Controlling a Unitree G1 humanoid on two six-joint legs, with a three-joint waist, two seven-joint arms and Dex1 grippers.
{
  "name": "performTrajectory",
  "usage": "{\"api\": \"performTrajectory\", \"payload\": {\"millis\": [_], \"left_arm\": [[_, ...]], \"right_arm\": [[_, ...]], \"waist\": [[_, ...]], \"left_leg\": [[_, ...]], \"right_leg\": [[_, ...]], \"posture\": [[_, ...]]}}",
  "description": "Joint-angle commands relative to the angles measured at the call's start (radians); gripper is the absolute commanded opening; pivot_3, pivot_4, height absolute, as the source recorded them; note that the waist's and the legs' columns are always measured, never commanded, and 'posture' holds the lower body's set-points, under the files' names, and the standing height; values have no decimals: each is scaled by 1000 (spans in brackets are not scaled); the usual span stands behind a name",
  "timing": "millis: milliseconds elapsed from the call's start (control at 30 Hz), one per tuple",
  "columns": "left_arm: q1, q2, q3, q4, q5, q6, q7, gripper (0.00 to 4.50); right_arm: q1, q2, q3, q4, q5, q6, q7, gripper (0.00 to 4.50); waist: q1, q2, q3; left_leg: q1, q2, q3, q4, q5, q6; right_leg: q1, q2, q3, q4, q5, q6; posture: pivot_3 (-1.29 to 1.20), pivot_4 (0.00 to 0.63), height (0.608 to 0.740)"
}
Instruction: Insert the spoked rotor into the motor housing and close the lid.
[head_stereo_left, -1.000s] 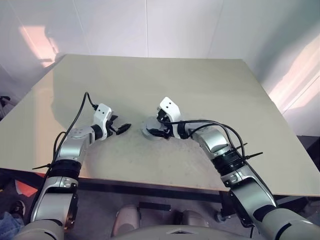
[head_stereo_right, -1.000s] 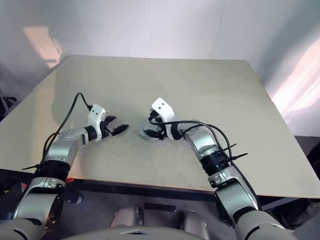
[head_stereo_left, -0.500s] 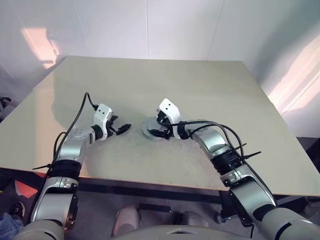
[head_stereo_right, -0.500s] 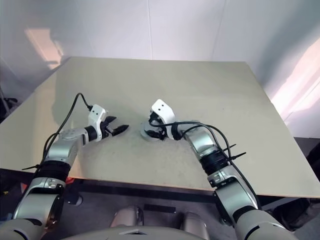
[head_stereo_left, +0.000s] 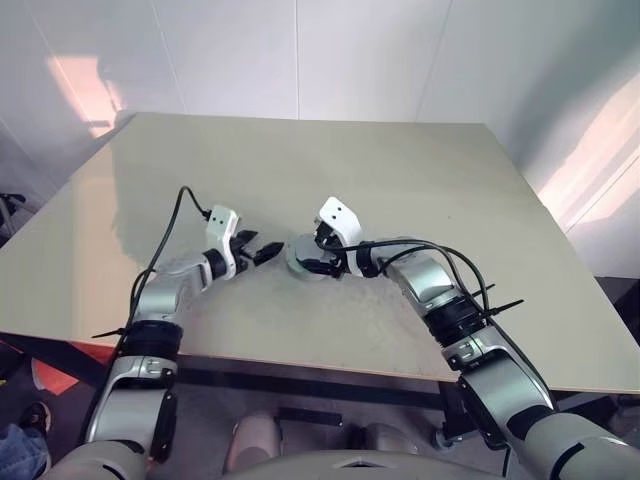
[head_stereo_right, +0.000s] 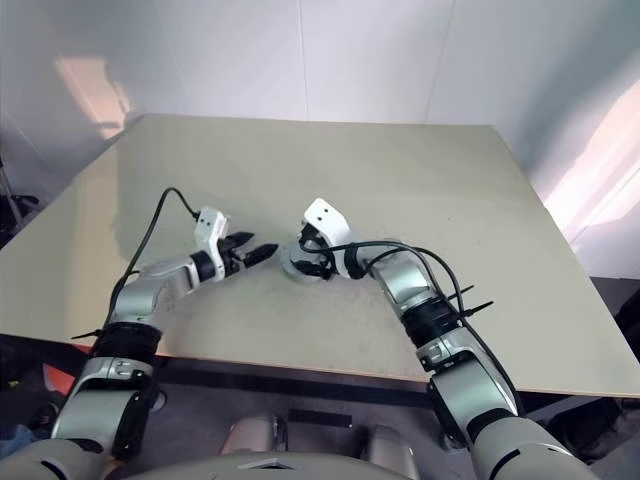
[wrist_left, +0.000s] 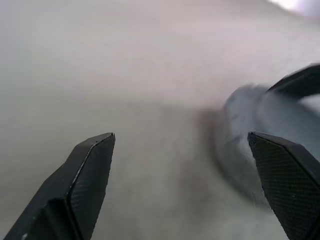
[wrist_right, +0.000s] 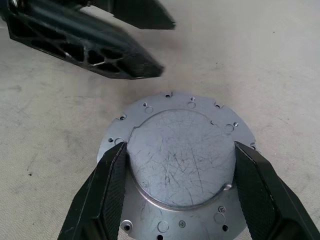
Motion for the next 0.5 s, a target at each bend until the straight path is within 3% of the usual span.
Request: {"api": "performTrajectory", "payload": {"millis": [33, 133, 467, 500], "left_arm": [[-44, -22, 25, -48, -64, 60, 8, 4316], [-35, -29, 5, -31, -69, 78, -5, 3612], [23, -18, -7, -48, -71, 123, -17, 13], [21, -20, -8, -40, -67, 129, -6, 13]], "right_arm": [[9, -15, 10, 38, -40, 14, -6, 3142], [8, -14, 9, 35, -40, 16, -8, 3142], [16, -12, 1, 19, -36, 29, -21, 3142], [15, -10, 2, 21, -36, 29, -22, 3142]], "waist": [[-1, 0, 0], [-3, 0, 0], [-2, 1, 0], [-2, 1, 0]], "left_leg": [[0, 0, 0, 0, 0, 0], [0, 0, 0, 0, 0, 0], [0, 0, 0, 0, 0, 0], [0, 0, 0, 0, 0, 0]], "right_leg": [[0, 0, 0, 0, 0, 0], [0, 0, 0, 0, 0, 0], [-1, 0, 0, -1, 0, 1], [0, 0, 0, -1, 0, 1]], "posture": [[0, 0, 740], [0, 0, 740], [0, 0, 740], [0, 0, 740]]}}
